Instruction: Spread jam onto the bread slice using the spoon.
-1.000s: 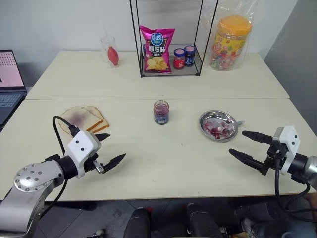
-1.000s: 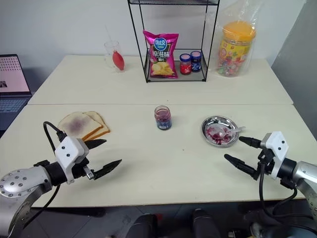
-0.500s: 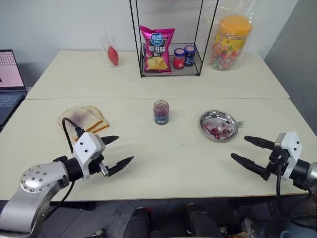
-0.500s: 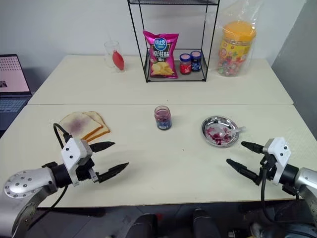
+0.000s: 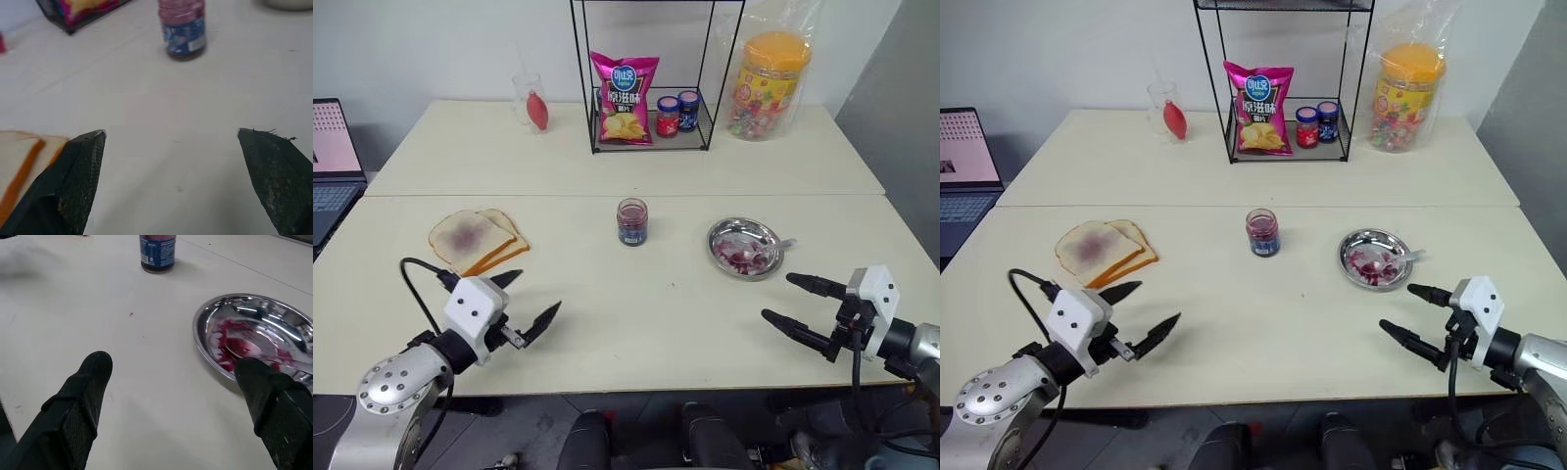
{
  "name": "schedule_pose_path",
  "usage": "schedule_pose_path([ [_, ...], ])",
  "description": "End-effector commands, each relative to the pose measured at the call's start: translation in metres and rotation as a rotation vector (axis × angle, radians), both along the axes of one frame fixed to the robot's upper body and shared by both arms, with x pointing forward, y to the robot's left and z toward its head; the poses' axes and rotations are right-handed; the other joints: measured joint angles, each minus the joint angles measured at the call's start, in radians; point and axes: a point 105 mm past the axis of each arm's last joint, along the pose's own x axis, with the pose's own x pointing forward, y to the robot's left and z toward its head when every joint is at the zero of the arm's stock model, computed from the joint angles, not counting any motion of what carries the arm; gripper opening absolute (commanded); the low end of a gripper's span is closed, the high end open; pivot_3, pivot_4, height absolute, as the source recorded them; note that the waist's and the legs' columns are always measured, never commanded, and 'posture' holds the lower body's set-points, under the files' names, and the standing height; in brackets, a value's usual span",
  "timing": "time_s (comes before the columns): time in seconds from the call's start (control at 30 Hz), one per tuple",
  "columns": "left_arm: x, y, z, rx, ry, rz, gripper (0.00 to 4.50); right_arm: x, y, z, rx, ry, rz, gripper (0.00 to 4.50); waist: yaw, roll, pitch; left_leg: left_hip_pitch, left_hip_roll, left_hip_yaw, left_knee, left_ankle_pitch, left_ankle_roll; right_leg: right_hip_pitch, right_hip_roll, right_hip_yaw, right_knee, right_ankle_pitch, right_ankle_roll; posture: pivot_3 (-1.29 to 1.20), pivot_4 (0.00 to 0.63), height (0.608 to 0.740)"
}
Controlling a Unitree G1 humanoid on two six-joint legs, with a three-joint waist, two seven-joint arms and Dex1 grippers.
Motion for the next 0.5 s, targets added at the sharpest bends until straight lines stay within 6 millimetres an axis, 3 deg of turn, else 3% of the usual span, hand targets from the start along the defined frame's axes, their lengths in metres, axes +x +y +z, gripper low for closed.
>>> schedule_pose_path([
  [0.03,0.009,0.045,0.025,-0.151,-0.156,0.3,4.5,0.003,0.023,0.019,0.018,-0.064,0.086,4.41,0.0,0.0,0.0,0.0,0.0,0.0,0.0,0.0,0.0,0.0,0.0,0.0,0.0,0.001,0.001,0.0,0.15,0.74],
  [0.17,0.019,0.098,0.017,-0.423,-0.123,0.561,4.5,0.01,0.047,0.032,0.02,-0.099,0.156,4.41,0.003,-0.001,0.0,0.001,0.0,-0.002,0.001,0.0,0.0,0.001,0.001,-0.001,0.001,0.001,0.002,0.0,0.15,0.74],
  [0.37,0.036,0.14,0.012,-0.54,-0.112,0.759,4.5,0.015,0.076,0.047,0.017,-0.082,0.245,4.41,0.007,-0.003,-0.001,0.0,0.0,-0.003,0.002,0.0,0.0,0.003,0.001,-0.002,-0.001,0.005,0.009,0.0,0.15,0.74],
  [0.5,0.067,0.142,-0.001,-0.655,-0.012,0.8,4.5,0.028,0.095,0.06,-0.017,-0.086,0.305,4.41,0.007,-0.005,-0.001,0.001,0.0,-0.005,0.002,0.0,0.0,0.003,0.002,-0.003,0.0,0.006,0.009,0.0,0.15,0.74],
])
